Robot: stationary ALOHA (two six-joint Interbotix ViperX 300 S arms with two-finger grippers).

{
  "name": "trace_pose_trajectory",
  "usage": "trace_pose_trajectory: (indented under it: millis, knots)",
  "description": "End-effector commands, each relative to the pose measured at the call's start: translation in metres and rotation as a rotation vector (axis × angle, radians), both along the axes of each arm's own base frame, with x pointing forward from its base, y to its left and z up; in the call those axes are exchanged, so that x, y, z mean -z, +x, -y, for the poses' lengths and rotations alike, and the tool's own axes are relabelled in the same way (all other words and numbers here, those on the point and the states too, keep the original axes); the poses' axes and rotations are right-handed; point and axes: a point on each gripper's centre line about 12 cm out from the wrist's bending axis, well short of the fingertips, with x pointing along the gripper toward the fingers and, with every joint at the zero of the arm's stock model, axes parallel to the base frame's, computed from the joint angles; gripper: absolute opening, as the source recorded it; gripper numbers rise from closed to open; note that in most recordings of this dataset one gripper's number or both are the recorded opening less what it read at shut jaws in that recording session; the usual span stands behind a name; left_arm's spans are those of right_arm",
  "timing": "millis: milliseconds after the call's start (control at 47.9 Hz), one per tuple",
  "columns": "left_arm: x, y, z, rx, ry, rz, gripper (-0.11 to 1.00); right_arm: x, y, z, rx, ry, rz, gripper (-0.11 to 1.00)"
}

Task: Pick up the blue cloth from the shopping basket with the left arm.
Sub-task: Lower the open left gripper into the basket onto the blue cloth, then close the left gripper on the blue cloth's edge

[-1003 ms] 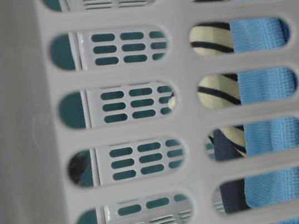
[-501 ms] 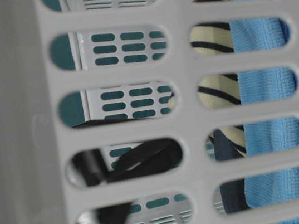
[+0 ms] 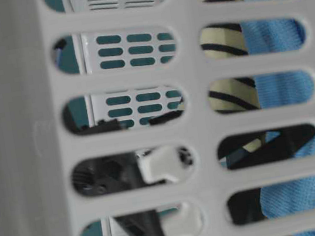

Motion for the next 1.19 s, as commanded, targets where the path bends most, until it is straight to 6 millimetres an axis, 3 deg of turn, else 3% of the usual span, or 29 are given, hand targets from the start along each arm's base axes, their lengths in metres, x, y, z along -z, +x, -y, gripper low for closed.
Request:
trace_pose_trajectory:
  millis: [0, 125, 209, 397, 459, 606, 815, 919, 1023, 1170]
  knots:
    - [0.003, -0.004, 0.001, 0.002, -0.002, 0.009, 0.85, -0.001, 0.002, 0.0, -0.001, 0.005, 0.003, 0.81]
    - [0.013, -0.009, 0.001, 0.01, 0.003, -0.006, 0.83, -0.001, 0.001, 0.0, -0.001, 0.005, 0.003, 0.81]
    - [0.009, -0.01, 0.001, 0.024, 0.01, -0.002, 0.74, 0.001, 0.002, 0.0, -0.001, 0.005, 0.0, 0.8]
    - [-0.012, -0.012, 0.001, 0.034, 0.007, 0.045, 0.25, 0.003, 0.001, 0.0, -0.001, 0.006, -0.002, 0.8]
    - [-0.023, -0.013, 0.001, 0.038, 0.005, 0.073, 0.14, 0.003, 0.0, 0.0, -0.001, 0.006, 0.0, 0.8]
    - [-0.067, -0.014, 0.0, 0.036, -0.003, 0.147, 0.14, 0.002, 0.0, 0.0, -0.001, 0.006, 0.003, 0.8]
    - [-0.159, -0.023, 0.003, 0.038, -0.017, 0.239, 0.14, 0.002, 0.0, 0.0, -0.001, 0.006, 0.006, 0.8]
    - [-0.196, -0.033, 0.002, 0.026, -0.02, 0.234, 0.14, 0.002, 0.0, 0.0, -0.001, 0.006, 0.006, 0.8]
    - [-0.214, -0.04, 0.0, 0.017, -0.017, 0.194, 0.14, 0.002, 0.0, 0.0, 0.0, 0.017, 0.007, 0.8]
    - [-0.215, -0.038, 0.001, 0.012, -0.012, 0.138, 0.14, 0.003, -0.001, 0.0, 0.001, 0.054, 0.002, 0.8]
